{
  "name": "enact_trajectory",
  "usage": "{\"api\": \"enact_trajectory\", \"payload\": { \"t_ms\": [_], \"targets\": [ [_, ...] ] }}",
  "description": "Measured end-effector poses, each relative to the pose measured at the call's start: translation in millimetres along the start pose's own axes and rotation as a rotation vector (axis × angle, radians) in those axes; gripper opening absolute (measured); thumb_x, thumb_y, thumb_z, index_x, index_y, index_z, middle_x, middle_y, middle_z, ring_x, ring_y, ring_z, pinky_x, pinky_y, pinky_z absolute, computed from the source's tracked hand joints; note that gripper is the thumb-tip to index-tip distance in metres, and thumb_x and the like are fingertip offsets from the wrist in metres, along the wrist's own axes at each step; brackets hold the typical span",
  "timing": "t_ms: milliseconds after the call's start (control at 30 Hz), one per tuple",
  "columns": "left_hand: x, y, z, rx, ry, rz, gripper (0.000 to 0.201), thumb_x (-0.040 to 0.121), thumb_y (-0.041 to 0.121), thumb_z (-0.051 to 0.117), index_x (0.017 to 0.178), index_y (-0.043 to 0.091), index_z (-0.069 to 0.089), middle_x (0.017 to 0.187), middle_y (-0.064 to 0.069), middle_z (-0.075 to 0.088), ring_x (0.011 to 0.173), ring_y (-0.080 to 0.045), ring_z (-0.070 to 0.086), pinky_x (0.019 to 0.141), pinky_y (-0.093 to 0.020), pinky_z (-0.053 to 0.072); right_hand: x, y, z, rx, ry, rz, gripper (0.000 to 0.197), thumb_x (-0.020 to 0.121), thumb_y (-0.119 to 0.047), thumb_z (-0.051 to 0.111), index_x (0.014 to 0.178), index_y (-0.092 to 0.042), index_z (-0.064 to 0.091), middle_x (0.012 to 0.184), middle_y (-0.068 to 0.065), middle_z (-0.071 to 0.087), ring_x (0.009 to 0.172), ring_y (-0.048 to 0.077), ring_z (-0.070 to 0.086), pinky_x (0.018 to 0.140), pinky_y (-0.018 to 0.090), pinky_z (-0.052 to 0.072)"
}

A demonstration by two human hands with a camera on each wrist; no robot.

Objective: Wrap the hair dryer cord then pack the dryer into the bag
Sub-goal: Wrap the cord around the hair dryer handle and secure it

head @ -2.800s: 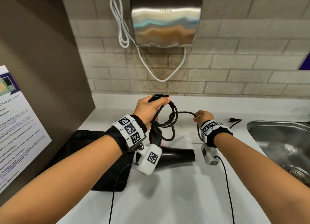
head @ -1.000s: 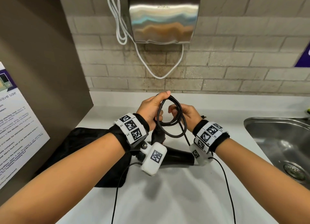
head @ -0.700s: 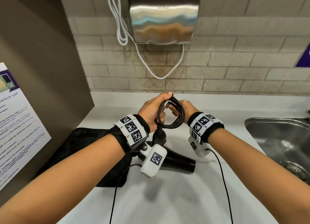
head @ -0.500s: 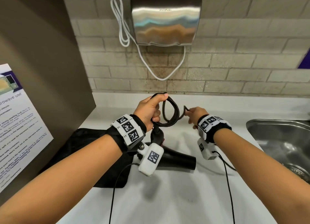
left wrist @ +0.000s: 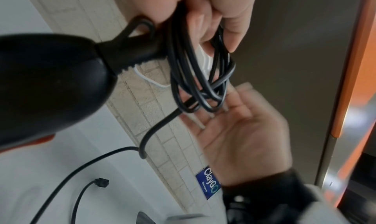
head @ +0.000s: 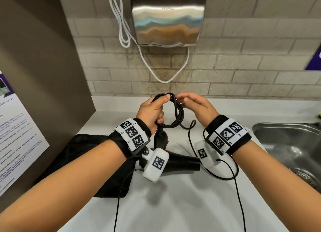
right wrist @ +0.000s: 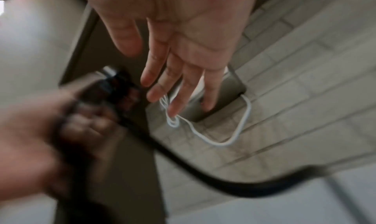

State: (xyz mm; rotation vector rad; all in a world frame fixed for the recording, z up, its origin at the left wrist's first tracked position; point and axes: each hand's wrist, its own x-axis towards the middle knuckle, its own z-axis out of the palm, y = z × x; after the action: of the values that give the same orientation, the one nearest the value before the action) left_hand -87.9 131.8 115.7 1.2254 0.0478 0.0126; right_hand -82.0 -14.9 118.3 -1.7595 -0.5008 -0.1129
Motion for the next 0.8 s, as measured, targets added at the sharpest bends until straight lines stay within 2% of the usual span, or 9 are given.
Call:
{"api": "enact_trajectory", "payload": {
  "t_ms": [67, 133, 267, 367, 467, 567, 667, 733, 800],
  "targets": [
    [2, -1, 1, -0.016, -0.005, 0.011, 0.009, 0.087, 0.019, 0.061, 0.079, 0.02, 0.061, 0.039, 0.011, 0.024, 0.031, -0.004, 0.019, 0.034, -0.016, 0.017, -1, -6, 7, 0.139, 0.02, -0.006, 0.008, 0.089, -0.019, 0.048, 0.09, -0.018, 0.056, 0.094, 0.005, 0.057, 0.07, 0.014, 0.062, 0.075, 0.027, 0.051],
    [2, -2, 2, -0.019, -0.022, 0.026, 0.006, 0.088, 0.02, 0.061, 0.082, 0.02, 0.062, 0.041, 0.01, 0.027, 0.032, -0.004, 0.021, 0.035, -0.016, 0.019, 0, -5, 13, 0.113, 0.045, -0.014, 0.015, 0.09, -0.005, 0.052, 0.085, -0.019, 0.05, 0.091, 0.0, 0.052, 0.056, 0.011, 0.062, 0.066, 0.035, 0.052],
    [3, -4, 3, -0.066, -0.091, 0.009, 0.018, 0.095, 0.028, 0.049, 0.084, 0.019, 0.06, 0.043, 0.008, 0.032, 0.033, -0.004, 0.023, 0.039, -0.018, 0.028, 5, 0, 15, 0.044, 0.098, -0.05, 0.026, 0.086, 0.003, 0.054, 0.078, -0.019, 0.044, 0.086, -0.002, 0.053, 0.044, 0.005, 0.052, 0.049, 0.024, 0.046],
    [10, -1, -2, -0.073, -0.165, 0.004, 0.03, 0.1, 0.029, 0.035, 0.093, 0.012, 0.058, 0.043, 0.007, 0.04, 0.035, -0.006, 0.031, 0.061, -0.026, 0.045, 9, 2, 12, 0.101, 0.115, -0.057, 0.032, 0.084, 0.011, 0.053, 0.074, -0.017, 0.042, 0.078, -0.001, 0.053, 0.043, 0.003, 0.046, 0.048, 0.019, 0.042],
    [16, 5, -9, 0.041, -0.221, 0.047, 0.027, 0.1, 0.023, 0.037, 0.096, 0.007, 0.058, 0.05, 0.007, 0.05, 0.044, -0.006, 0.043, 0.075, -0.027, 0.046, 12, 4, 9, 0.176, 0.103, -0.043, 0.033, 0.08, 0.016, 0.054, 0.072, -0.013, 0.042, 0.077, 0.002, 0.054, 0.042, 0.003, 0.046, 0.047, 0.018, 0.043],
    [18, 16, -11, 0.091, -0.289, 0.006, 0.025, 0.1, 0.018, 0.036, 0.096, 0.007, 0.058, 0.064, 0.003, 0.053, 0.043, -0.005, 0.041, 0.062, -0.028, 0.054, 13, 7, 6, 0.202, 0.086, -0.01, 0.033, 0.079, 0.017, 0.056, 0.073, -0.013, 0.043, 0.082, 0.003, 0.055, 0.043, 0.005, 0.049, 0.046, 0.019, 0.045],
    [15, 24, -4, 0.207, -0.307, -0.015, 0.022, 0.098, 0.026, 0.04, 0.089, 0.017, 0.058, 0.063, 0.005, 0.043, 0.038, -0.004, 0.031, 0.046, -0.024, 0.041, 17, 9, 3, 0.235, 0.071, 0.027, 0.032, 0.078, 0.018, 0.056, 0.073, -0.012, 0.044, 0.084, 0.003, 0.056, 0.042, 0.007, 0.051, 0.048, 0.022, 0.045],
    [14, 24, 2, 0.334, -0.23, 0.039, 0.021, 0.089, 0.039, 0.055, 0.081, 0.021, 0.058, 0.052, 0.011, 0.041, 0.034, -0.003, 0.031, 0.045, -0.022, 0.033, 20, 8, 3, 0.221, 0.046, 0.032, 0.033, 0.076, 0.018, 0.058, 0.074, -0.013, 0.045, 0.083, 0.003, 0.056, 0.043, 0.008, 0.053, 0.048, 0.023, 0.046],
    [17, 21, 5, 0.409, -0.121, 0.116, 0.019, 0.079, 0.037, 0.069, 0.077, 0.019, 0.061, 0.049, 0.013, 0.048, 0.033, -0.002, 0.035, 0.044, -0.021, 0.031, 23, 7, 5, 0.208, 0.021, 0.033, 0.033, 0.075, 0.017, 0.059, 0.075, -0.013, 0.045, 0.081, 0.002, 0.057, 0.044, 0.008, 0.053, 0.049, 0.021, 0.047]
  ]
}}
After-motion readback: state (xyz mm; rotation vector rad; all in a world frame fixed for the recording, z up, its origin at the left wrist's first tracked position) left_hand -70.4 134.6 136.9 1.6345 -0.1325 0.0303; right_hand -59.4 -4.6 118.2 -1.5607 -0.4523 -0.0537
